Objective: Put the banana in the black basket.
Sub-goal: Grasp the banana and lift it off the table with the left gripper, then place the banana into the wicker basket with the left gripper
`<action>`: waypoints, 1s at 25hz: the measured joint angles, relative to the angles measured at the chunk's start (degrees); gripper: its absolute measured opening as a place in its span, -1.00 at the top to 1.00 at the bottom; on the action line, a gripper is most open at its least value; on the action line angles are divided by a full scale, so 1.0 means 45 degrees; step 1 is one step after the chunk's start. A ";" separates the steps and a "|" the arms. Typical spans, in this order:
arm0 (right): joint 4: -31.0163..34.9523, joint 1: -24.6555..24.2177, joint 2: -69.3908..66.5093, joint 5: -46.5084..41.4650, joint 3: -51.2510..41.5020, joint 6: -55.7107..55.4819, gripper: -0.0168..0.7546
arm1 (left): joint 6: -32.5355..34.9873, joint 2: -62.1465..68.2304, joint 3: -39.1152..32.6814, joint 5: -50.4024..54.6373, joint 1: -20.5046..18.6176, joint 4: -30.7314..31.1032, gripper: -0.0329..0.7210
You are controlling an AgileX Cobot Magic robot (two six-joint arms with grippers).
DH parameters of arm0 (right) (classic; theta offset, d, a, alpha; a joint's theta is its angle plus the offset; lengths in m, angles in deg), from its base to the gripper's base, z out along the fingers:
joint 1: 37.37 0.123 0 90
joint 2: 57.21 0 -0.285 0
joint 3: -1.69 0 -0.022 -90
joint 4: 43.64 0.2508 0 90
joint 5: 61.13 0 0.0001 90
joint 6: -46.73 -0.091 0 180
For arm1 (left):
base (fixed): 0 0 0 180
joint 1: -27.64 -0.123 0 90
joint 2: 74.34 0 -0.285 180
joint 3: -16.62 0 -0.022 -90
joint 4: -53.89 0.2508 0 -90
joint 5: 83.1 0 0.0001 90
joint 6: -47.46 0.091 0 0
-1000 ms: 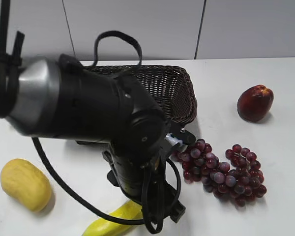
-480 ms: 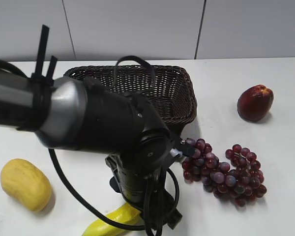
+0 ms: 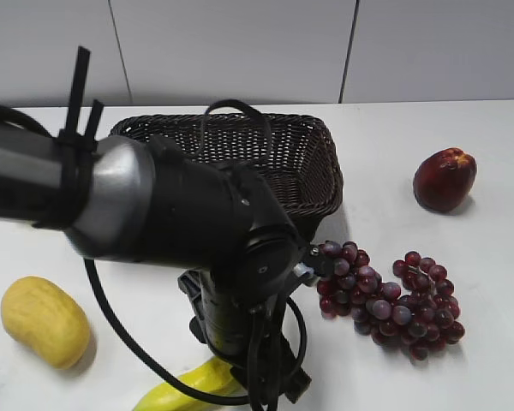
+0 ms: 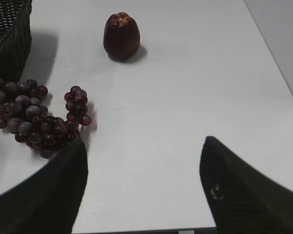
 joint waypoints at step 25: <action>0.0000 0.0000 0.0000 -0.0006 0.0000 0.0000 -0.53 | 0.0376 -0.1616 0.6964 0.3391 -0.0492 0.3369 -0.20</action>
